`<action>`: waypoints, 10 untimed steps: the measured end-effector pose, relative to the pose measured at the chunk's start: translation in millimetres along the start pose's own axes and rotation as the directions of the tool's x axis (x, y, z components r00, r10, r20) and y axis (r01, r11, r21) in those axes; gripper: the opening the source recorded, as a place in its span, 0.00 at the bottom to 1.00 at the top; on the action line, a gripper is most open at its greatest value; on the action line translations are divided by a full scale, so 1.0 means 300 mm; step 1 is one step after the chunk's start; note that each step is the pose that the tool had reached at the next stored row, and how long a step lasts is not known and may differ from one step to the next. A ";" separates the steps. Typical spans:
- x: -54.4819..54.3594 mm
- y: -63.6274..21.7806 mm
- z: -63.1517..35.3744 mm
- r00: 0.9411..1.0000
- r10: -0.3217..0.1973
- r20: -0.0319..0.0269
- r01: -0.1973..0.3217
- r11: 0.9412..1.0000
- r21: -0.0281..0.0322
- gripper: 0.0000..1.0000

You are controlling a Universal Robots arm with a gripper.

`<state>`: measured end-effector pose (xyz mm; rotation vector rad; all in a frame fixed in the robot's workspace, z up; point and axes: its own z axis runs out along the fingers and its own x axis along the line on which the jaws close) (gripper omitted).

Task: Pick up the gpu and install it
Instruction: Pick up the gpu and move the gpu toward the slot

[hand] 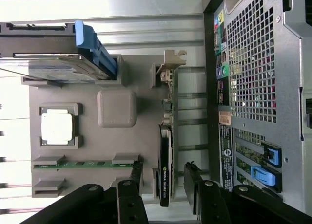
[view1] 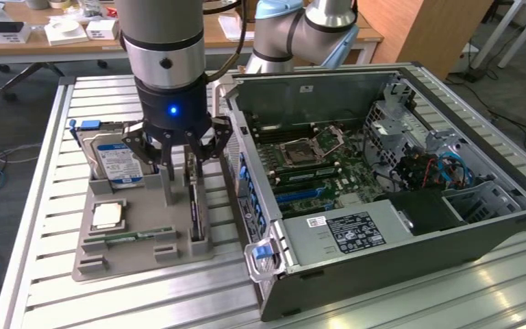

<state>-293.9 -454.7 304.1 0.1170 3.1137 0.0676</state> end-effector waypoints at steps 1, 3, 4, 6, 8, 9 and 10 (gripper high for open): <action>0.000 0.000 0.000 1.000 0.000 0.000 0.000 1.000 0.000 0.47; 0.000 0.000 0.000 1.000 0.000 0.000 0.000 1.000 0.000 0.47; 0.000 0.000 0.000 1.000 0.000 0.000 0.000 1.000 0.000 0.47; 0.000 0.000 0.001 1.000 0.000 0.000 0.000 1.000 0.000 0.47; -0.004 0.000 0.001 1.000 0.000 0.000 0.000 1.000 0.000 0.47; -0.006 0.000 0.001 1.000 0.000 0.000 0.000 1.000 0.000 0.47; -0.009 0.001 0.001 1.000 0.000 0.000 0.000 1.000 0.000 0.47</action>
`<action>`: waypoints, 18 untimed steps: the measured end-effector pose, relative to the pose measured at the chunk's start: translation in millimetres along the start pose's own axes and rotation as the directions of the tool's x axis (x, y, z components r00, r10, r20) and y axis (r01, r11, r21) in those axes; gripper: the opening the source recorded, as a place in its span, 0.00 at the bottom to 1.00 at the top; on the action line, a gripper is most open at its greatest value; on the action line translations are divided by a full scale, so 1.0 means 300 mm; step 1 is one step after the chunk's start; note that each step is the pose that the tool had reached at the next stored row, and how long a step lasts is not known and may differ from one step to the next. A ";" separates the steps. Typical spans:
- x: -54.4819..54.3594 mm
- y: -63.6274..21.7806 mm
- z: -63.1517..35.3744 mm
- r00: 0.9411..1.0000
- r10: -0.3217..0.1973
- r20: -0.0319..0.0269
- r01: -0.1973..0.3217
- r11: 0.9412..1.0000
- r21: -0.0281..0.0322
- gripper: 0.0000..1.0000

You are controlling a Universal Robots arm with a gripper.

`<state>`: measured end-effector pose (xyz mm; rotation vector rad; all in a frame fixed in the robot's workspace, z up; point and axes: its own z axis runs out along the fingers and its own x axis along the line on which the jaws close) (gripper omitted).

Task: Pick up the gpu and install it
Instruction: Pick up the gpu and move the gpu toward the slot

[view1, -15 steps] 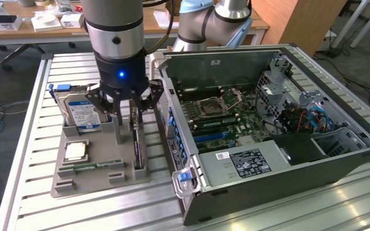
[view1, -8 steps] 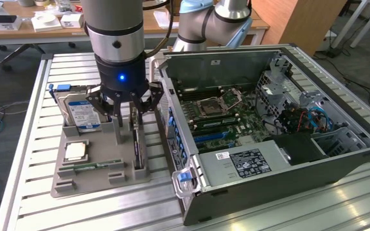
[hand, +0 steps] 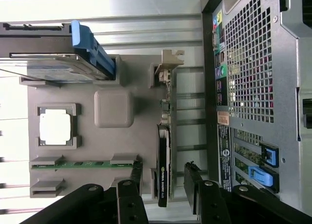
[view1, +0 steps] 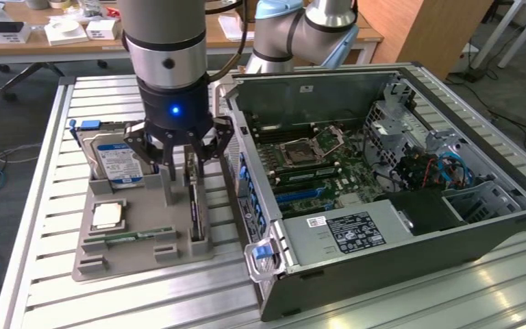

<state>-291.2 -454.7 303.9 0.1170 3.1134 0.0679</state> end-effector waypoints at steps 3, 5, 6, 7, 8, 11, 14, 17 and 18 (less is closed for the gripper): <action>-0.009 0.001 0.000 1.000 0.000 0.000 0.000 1.000 0.000 0.47; -0.011 0.001 0.000 1.000 0.000 0.000 0.000 1.000 0.000 0.47; -0.011 0.001 0.000 1.000 0.000 0.000 0.000 1.000 0.000 0.47; -0.011 0.001 0.000 1.000 0.000 0.000 0.000 1.000 0.000 0.47; -0.011 0.001 0.000 1.000 0.000 0.000 0.000 1.000 0.000 0.47; -0.011 0.001 0.000 1.000 0.000 0.000 0.000 1.000 0.000 0.47; -0.011 0.000 0.008 1.000 0.000 0.000 0.000 1.000 0.000 0.47; -0.011 0.000 0.019 1.000 0.000 0.000 0.000 1.000 0.000 0.47; -0.011 0.000 0.023 1.000 0.000 0.000 0.000 1.000 0.000 0.47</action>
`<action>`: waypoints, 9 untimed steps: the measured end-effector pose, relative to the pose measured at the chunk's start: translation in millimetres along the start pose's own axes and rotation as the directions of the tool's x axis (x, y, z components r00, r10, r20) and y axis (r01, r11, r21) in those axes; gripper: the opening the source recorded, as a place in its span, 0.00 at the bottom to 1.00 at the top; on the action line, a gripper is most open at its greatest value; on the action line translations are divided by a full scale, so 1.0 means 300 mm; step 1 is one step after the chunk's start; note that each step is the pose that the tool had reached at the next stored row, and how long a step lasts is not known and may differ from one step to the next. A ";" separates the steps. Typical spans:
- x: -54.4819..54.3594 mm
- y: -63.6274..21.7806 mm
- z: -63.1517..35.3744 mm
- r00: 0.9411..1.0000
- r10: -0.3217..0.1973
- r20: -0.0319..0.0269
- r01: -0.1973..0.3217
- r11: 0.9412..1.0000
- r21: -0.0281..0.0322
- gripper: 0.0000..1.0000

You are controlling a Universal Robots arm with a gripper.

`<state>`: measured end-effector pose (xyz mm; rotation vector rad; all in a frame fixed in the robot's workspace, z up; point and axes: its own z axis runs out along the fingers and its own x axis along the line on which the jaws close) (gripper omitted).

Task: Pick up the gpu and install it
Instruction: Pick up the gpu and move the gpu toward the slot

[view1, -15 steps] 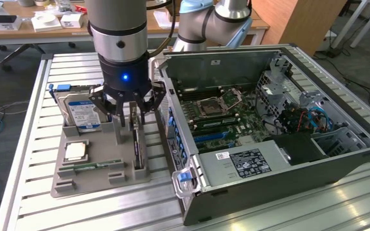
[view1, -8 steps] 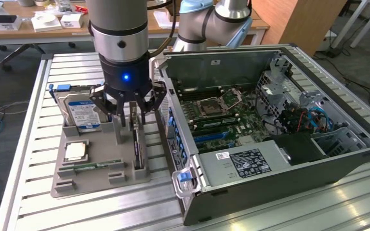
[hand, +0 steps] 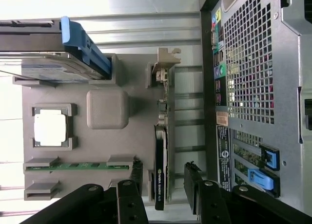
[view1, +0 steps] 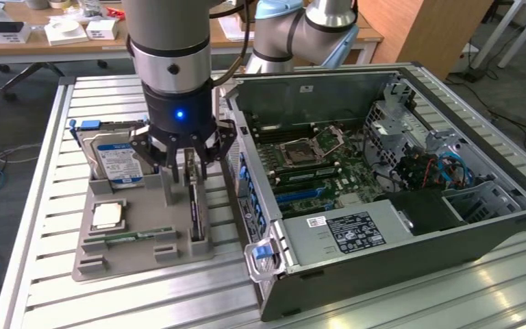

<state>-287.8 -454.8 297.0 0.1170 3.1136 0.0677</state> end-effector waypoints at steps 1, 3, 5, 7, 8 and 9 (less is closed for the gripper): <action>0.000 0.000 0.005 1.000 0.000 0.000 0.000 1.000 0.000 0.47; 0.000 -0.001 0.017 1.000 0.000 0.000 0.000 1.000 0.000 0.47; 0.001 -0.001 0.027 1.000 0.000 0.000 0.000 1.000 0.000 0.47; 0.001 -0.001 0.031 1.000 0.000 0.000 0.000 1.000 0.000 0.47; 0.001 -0.001 0.031 1.000 0.000 0.000 0.000 1.000 0.000 0.47; 0.001 -0.001 0.031 1.000 0.000 0.000 0.000 1.000 0.000 0.47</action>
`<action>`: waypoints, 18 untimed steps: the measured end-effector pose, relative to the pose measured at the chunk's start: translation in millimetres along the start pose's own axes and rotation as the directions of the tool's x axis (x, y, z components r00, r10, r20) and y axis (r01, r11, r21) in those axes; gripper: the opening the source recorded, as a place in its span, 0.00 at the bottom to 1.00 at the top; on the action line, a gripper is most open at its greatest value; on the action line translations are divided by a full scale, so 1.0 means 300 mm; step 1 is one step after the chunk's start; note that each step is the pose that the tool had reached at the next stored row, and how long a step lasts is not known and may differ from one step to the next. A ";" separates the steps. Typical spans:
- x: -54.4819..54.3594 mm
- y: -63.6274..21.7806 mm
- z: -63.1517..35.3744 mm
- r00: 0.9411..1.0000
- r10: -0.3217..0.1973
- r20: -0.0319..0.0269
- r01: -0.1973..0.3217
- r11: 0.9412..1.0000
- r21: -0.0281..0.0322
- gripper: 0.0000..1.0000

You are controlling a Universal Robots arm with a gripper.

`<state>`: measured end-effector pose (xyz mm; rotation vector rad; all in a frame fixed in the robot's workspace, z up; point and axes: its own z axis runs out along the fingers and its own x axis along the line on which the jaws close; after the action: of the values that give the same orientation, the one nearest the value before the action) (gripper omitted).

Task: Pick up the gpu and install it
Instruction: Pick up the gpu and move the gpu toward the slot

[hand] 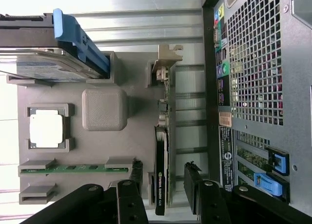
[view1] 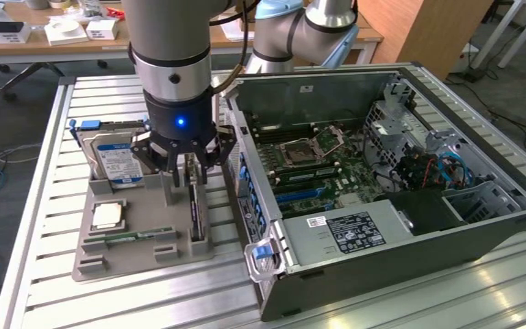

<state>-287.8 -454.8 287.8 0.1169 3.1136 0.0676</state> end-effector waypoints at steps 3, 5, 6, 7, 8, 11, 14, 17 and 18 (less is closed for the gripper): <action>-0.003 0.000 0.001 1.000 0.000 0.000 0.000 1.000 0.000 0.47; -0.007 0.001 0.001 1.000 0.000 0.000 0.000 1.000 0.000 0.47; -0.008 0.001 0.001 1.000 0.000 0.000 0.000 1.000 0.000 0.47; -0.008 0.001 0.001 1.000 0.000 0.000 0.000 1.000 0.000 0.47; -0.008 0.001 0.001 1.000 0.000 0.000 0.000 1.000 0.000 0.47; -0.009 0.001 0.001 1.000 0.000 0.000 0.000 1.000 0.000 0.47; -0.009 0.001 0.003 1.000 0.000 0.000 0.000 1.000 0.000 0.47; -0.009 0.000 0.010 1.000 0.000 0.000 0.000 1.000 0.000 0.47; -0.009 0.000 0.013 1.000 0.000 0.000 0.000 1.000 0.000 0.47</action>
<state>-285.1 -454.7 284.0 0.1170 3.1135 0.0679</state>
